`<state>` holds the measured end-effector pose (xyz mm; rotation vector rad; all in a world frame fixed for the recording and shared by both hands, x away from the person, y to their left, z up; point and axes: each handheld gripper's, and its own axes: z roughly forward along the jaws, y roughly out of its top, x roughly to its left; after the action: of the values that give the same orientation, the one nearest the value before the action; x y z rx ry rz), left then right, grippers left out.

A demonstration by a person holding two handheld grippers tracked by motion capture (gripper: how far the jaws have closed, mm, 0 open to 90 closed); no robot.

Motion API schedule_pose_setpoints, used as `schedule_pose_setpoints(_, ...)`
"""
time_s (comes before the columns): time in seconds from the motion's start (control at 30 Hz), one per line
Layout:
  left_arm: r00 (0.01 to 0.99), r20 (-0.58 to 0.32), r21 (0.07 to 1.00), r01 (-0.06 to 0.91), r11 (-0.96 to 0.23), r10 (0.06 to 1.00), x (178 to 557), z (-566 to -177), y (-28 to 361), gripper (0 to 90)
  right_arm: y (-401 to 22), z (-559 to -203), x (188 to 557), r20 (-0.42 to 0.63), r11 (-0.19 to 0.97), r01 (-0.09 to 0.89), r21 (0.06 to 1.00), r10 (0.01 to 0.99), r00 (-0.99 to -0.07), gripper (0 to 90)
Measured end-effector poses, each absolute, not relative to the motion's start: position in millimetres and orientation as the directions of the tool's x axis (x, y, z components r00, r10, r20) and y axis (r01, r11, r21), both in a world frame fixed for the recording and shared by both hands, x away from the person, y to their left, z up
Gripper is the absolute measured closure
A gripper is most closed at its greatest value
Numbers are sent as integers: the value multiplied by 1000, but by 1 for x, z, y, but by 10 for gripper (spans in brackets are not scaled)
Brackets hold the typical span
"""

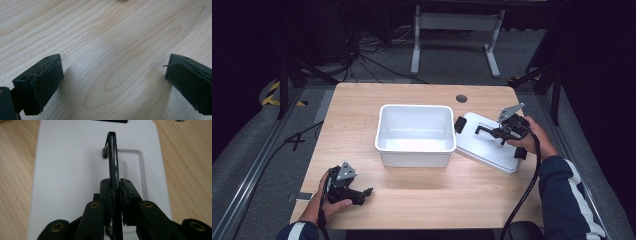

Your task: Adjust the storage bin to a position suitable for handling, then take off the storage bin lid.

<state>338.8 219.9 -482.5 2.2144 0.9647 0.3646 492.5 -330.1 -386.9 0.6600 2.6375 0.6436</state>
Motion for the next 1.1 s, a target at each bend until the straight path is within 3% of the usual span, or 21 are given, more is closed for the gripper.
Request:
schedule_pose_setpoints(0.5, 685, -16, 686, 538, -490, 729, 338, -482, 220, 20, -331, -380, 476, -222, 720, 381, 580, 589, -777, 677)
schedule_pose_setpoints(1.1, 692, -14, 685, 533, -497, 722, 339, -482, 220, 22, -331, -365, 451, -233, 688, 365, 627, 612, -756, 573)
